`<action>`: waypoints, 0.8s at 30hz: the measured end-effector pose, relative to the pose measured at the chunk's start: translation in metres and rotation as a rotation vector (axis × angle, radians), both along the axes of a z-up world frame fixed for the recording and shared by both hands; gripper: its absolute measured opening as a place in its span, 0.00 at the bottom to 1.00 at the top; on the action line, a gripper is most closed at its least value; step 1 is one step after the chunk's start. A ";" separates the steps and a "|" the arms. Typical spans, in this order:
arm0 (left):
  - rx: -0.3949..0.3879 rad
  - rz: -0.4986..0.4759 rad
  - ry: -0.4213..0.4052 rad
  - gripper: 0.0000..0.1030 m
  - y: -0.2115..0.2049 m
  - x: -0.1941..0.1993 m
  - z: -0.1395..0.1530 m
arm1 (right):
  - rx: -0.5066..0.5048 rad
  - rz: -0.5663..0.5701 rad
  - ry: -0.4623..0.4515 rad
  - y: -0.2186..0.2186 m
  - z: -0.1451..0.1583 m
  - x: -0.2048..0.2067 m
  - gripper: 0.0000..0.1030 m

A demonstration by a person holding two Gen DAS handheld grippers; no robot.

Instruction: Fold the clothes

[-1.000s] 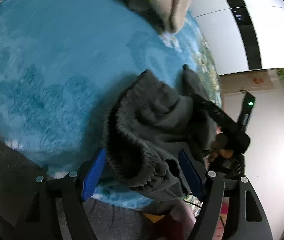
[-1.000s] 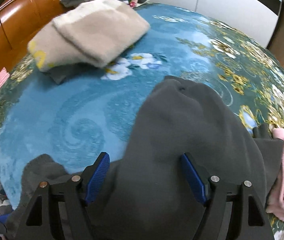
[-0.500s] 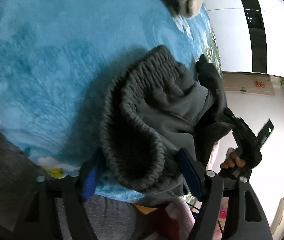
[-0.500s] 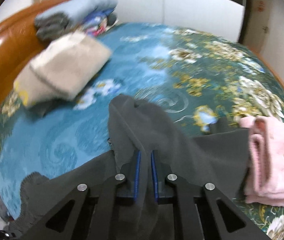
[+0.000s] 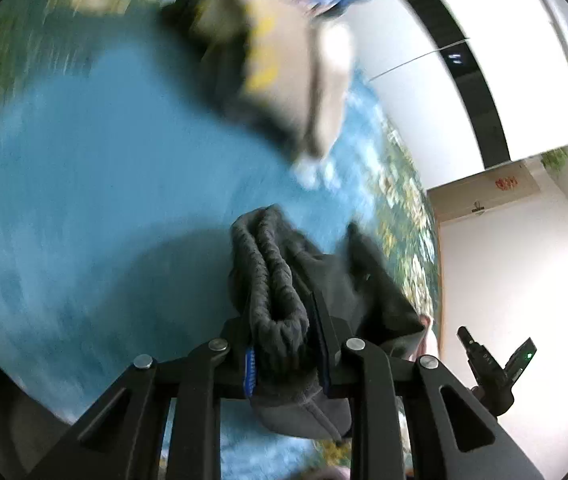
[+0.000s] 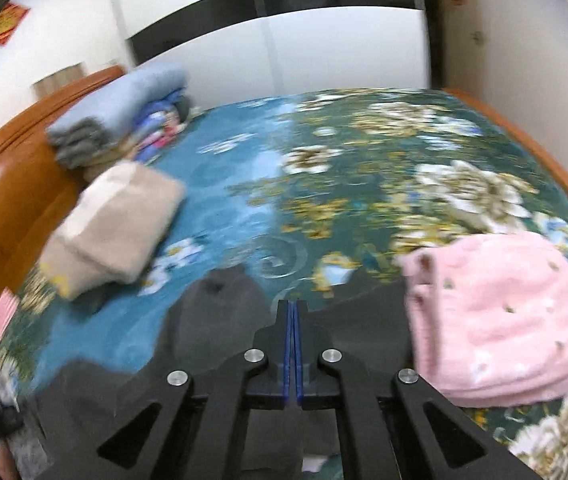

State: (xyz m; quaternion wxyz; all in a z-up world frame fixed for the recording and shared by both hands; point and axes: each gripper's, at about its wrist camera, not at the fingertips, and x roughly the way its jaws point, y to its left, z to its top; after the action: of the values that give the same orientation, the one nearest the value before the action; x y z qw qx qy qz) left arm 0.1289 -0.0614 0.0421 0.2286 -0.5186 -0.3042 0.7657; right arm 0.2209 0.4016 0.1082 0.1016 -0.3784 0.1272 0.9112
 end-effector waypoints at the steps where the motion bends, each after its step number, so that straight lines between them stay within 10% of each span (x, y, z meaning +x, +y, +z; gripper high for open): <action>1: -0.013 0.004 0.025 0.23 -0.001 0.000 0.005 | -0.005 0.029 0.000 -0.007 -0.002 -0.004 0.05; 4: -0.046 0.008 0.073 0.23 -0.004 0.001 0.009 | -0.079 0.104 -0.023 -0.034 -0.018 -0.029 0.12; 7: -0.104 0.004 0.048 0.23 -0.002 0.011 -0.012 | -0.132 0.166 -0.062 -0.059 -0.035 -0.057 0.65; 21: -0.116 0.008 -0.004 0.23 -0.021 0.031 -0.043 | 0.292 0.259 -0.598 -0.156 -0.136 -0.189 0.67; 24: -0.105 0.008 -0.012 0.23 -0.024 0.027 -0.048 | 0.238 0.218 -0.615 -0.135 -0.140 -0.184 0.46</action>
State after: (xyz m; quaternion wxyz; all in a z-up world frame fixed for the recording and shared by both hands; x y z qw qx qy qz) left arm 0.1558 -0.0850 -0.0057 0.1961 -0.5333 -0.2673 0.7783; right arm 0.0373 0.2662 -0.0315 0.0807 -0.6323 -0.0580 0.7683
